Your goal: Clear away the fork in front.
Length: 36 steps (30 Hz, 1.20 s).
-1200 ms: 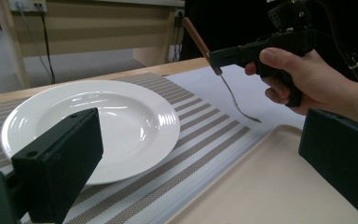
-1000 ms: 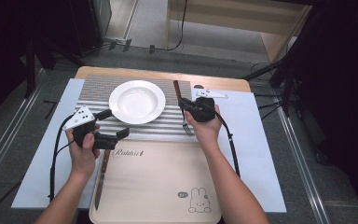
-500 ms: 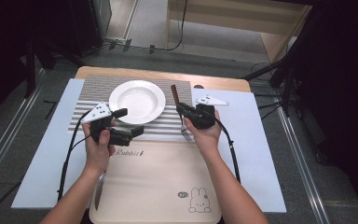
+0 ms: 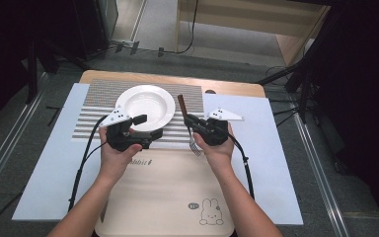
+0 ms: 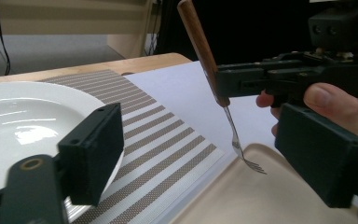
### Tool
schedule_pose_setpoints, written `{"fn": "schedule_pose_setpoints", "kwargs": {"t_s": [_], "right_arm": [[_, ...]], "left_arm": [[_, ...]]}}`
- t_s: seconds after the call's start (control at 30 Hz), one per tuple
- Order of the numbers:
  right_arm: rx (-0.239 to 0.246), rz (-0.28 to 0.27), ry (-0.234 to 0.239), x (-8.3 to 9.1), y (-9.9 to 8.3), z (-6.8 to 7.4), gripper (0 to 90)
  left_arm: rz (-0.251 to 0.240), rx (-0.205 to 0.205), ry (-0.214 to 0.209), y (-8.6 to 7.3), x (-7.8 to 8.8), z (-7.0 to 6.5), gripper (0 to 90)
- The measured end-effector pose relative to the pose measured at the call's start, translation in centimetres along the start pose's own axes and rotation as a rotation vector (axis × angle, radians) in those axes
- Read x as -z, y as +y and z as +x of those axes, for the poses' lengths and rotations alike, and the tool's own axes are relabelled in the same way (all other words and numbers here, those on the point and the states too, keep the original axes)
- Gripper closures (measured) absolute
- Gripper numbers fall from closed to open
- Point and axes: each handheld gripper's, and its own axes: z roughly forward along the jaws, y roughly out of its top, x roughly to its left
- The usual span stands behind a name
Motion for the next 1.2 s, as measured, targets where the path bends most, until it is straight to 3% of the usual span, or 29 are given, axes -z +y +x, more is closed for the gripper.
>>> {"fn": "schedule_pose_setpoints", "kwargs": {"t_s": [0.17, 0.5, 1.0, 1.2], "right_arm": [[0.017, -0.012, 0.006, 0.4, -0.3, 0.5, 76.0], [0.019, -0.022, 0.034, 1.1, -1.1, 1.6, 76.0], [0.040, -0.043, 0.067, 1.6, -2.1, 3.2, 76.0], [0.085, -0.048, 0.063, 1.6, -2.3, 4.2, 76.0]], "left_arm": [[0.014, 0.029, -0.004, 0.3, -0.6, -0.5, 23.5], [0.013, 0.018, -0.011, 0.8, -1.7, -1.6, 38.0], [0.015, 0.085, -0.049, 1.1, -3.0, -2.3, 47.8], [0.009, 0.125, -0.076, 1.1, -3.2, -2.4, 51.5]]}}
